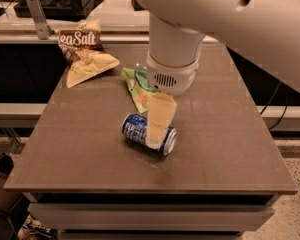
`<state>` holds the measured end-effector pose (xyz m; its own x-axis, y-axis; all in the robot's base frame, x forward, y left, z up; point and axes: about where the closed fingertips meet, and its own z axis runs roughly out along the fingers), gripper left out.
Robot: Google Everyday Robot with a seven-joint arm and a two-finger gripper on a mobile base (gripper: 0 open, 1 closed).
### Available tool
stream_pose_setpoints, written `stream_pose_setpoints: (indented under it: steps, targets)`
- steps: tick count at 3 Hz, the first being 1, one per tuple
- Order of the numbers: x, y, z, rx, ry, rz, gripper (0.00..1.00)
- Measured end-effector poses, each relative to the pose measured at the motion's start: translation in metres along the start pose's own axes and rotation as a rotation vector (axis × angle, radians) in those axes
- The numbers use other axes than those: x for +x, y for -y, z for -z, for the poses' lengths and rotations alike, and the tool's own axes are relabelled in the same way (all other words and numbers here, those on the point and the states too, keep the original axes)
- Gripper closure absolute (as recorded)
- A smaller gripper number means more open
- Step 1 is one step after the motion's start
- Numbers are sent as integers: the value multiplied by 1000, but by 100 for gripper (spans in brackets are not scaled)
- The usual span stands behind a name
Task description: Place pepsi can upright
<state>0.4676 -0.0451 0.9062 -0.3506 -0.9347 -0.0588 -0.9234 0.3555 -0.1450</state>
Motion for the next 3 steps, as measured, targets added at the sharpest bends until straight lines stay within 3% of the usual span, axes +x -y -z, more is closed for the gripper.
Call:
stream_pose_setpoints:
  steps: [3]
  targets:
    - [-25, -8, -25, -38, -16, -1, 0]
